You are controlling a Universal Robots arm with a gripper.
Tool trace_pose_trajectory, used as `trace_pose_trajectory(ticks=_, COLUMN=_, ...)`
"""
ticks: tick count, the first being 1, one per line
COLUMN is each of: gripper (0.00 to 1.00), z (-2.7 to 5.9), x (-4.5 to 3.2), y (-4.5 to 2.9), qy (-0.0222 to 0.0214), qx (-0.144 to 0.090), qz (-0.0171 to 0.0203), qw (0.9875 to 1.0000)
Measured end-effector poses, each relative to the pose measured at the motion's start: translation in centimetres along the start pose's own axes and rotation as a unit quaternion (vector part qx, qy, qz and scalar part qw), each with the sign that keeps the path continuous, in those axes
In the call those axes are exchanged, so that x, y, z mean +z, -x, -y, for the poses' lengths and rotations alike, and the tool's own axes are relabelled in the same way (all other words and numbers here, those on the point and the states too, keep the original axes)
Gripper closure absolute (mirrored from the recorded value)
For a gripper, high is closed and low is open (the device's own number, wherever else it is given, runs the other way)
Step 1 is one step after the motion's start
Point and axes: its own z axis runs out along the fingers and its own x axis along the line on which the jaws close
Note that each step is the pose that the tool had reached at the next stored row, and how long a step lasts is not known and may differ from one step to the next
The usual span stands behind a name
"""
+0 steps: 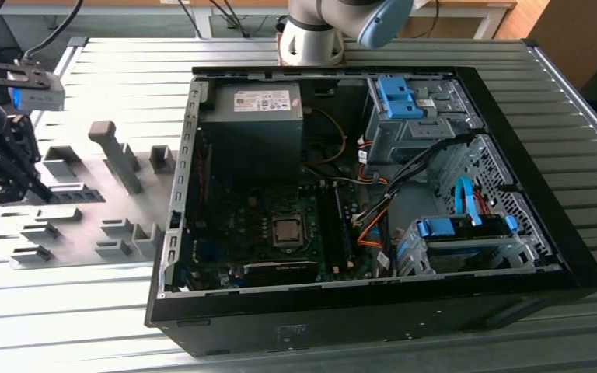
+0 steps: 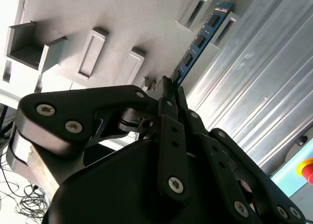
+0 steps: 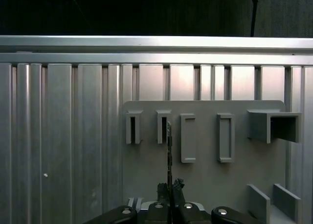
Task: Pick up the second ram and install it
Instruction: 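Pick up the second ram and move it above second insertion slot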
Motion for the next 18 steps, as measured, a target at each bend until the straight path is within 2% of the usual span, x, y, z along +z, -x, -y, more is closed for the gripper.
trace_pose_trajectory(ticks=18, gripper=0.86, z=0.08, x=-2.47, y=0.04, qy=0.0, qx=0.0, qz=0.0, qw=1.0)
